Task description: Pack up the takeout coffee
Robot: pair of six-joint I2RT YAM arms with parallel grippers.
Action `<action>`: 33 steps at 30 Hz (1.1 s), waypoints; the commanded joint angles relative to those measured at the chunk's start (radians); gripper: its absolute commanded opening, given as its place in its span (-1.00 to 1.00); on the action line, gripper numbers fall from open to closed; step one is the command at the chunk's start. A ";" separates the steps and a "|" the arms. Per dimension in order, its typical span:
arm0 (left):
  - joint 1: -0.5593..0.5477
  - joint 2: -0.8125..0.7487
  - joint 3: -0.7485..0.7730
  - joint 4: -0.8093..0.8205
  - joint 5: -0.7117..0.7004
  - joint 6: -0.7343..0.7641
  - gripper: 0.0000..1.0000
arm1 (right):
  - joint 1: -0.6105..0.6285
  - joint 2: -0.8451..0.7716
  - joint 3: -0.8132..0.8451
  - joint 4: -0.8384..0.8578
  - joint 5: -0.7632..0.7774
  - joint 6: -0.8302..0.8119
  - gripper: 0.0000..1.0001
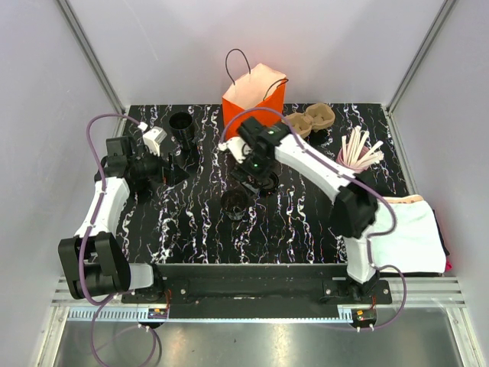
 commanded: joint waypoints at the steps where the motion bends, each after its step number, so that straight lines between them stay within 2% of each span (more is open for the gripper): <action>1: 0.008 -0.032 -0.001 0.047 0.035 0.004 0.98 | -0.053 -0.197 -0.257 0.287 0.093 -0.148 0.64; 2: 0.006 -0.030 -0.001 0.047 0.037 0.006 0.98 | -0.058 -0.216 -0.356 0.330 0.101 -0.164 0.64; 8: 0.009 -0.024 -0.003 0.051 0.037 0.003 0.98 | -0.090 -0.253 -0.609 0.637 0.153 -0.251 0.64; 15: 0.013 -0.019 -0.004 0.051 0.035 0.003 0.98 | -0.128 -0.248 -0.721 0.859 0.101 -0.305 0.61; 23: 0.016 -0.009 -0.006 0.050 0.038 0.003 0.98 | -0.144 -0.178 -0.732 0.936 0.023 -0.357 0.56; 29: 0.020 -0.007 -0.004 0.052 0.041 0.001 0.98 | -0.145 -0.173 -0.752 0.933 -0.065 -0.383 0.51; 33: 0.020 -0.001 -0.001 0.050 0.048 0.001 0.98 | -0.147 -0.161 -0.756 0.932 -0.043 -0.387 0.41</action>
